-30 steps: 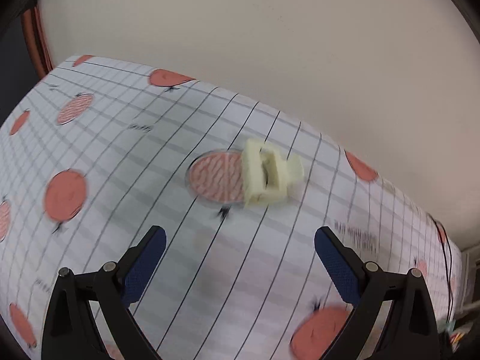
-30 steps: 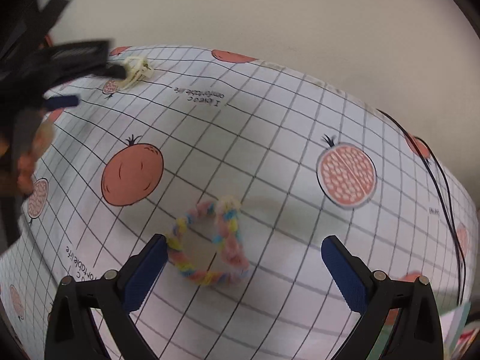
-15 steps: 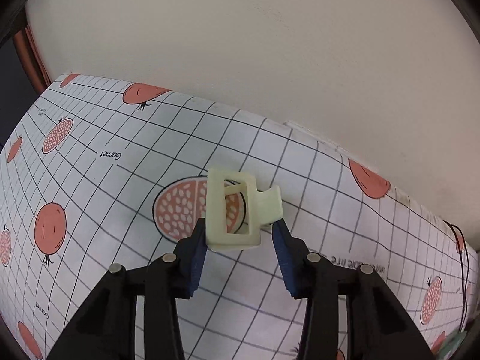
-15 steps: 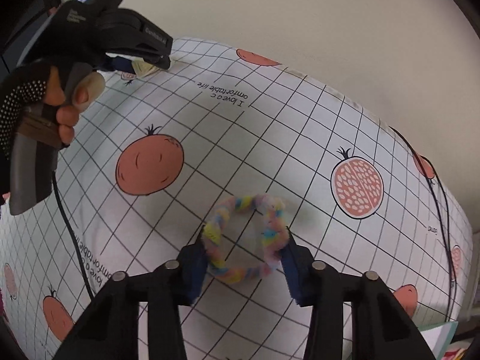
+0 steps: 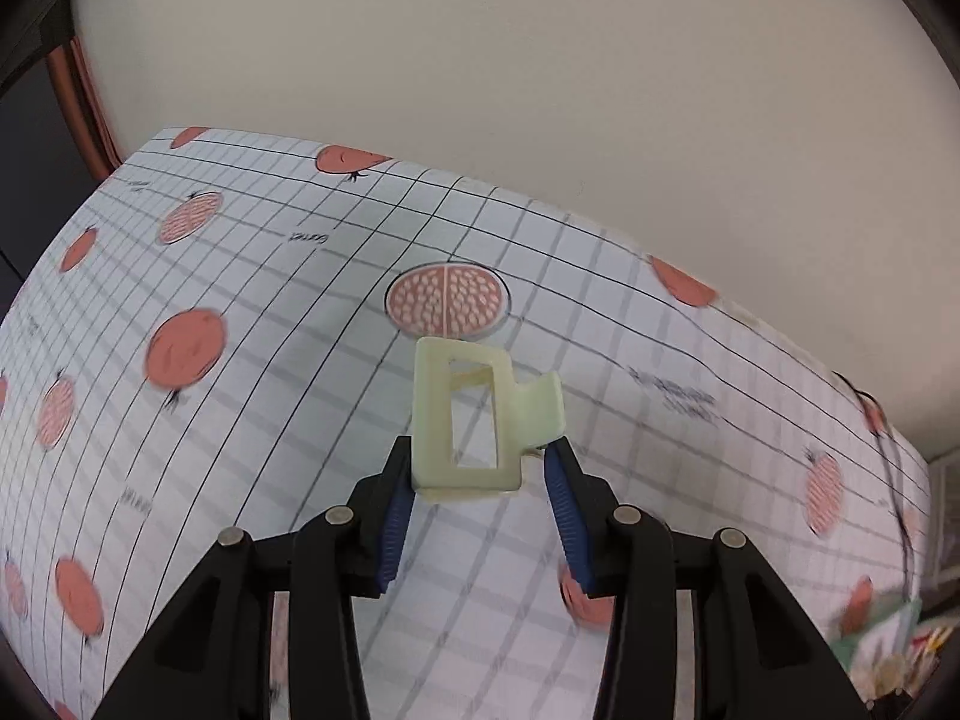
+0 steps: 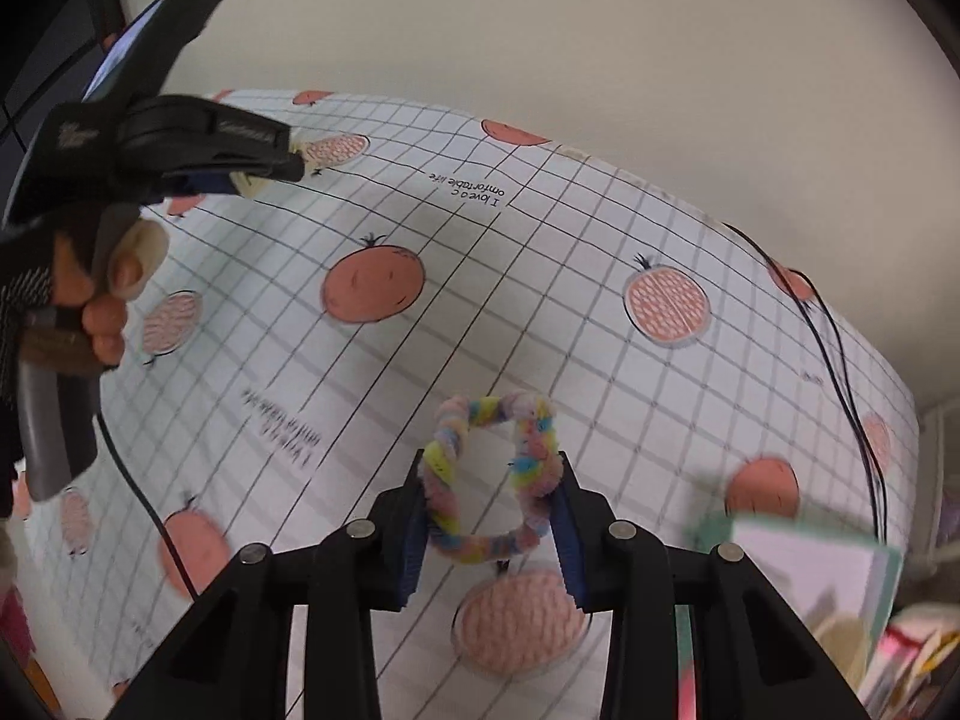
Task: Organize objects
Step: 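Carry the claw clip and rainbow loop with both grippers over the tray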
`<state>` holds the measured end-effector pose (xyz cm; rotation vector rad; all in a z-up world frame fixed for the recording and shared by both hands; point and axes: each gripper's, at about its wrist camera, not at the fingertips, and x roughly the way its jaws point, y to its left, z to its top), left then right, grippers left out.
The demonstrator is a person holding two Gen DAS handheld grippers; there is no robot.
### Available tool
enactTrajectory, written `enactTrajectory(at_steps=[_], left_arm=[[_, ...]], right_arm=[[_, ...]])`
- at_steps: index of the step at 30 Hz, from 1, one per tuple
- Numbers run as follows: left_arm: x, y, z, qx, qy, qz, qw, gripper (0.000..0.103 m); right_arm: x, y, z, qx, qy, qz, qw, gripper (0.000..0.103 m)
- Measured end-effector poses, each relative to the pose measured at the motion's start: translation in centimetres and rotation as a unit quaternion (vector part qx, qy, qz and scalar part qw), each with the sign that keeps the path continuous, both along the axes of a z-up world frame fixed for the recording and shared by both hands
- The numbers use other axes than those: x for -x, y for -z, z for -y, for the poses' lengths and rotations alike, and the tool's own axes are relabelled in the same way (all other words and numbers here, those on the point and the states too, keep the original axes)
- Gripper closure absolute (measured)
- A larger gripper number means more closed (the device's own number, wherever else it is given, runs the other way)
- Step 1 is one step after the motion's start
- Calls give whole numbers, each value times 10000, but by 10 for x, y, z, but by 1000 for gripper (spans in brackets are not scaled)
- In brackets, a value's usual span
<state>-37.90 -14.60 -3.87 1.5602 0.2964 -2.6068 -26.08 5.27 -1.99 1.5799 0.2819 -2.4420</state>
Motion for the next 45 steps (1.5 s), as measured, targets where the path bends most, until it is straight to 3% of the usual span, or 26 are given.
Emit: enactTrajectory(at_steps=[5, 11, 19, 22, 28, 34, 45], left_arm=[[-54, -34, -9, -106, 126, -196, 9997, 58], [-122, -61, -23, -512, 316, -380, 9975, 58], [-190, -56, -41, -1051, 336, -352, 9933, 58], [-212, -49, -57, -939, 469, -397, 9937, 58], [-240, -33, -79, -1035, 541, -245, 9929, 58], [-256, -37, -100, -1243, 709, -273, 9893, 58], [-274, -36, -164, -1020, 1356, -207, 9853, 58]], right_arm=[[-42, -23, -9, 11, 148, -109, 9998, 65], [-91, -41, -25, 68, 394, -205, 9990, 65], [-144, -53, -49, 374, 722, -326, 9962, 65], [-162, -53, -58, 375, 812, -361, 9953, 65], [-190, -53, -78, 235, 948, -534, 9938, 64], [-203, -47, -105, 501, 1201, -553, 9900, 64], [-215, -39, -163, 365, 1820, -530, 9812, 63]])
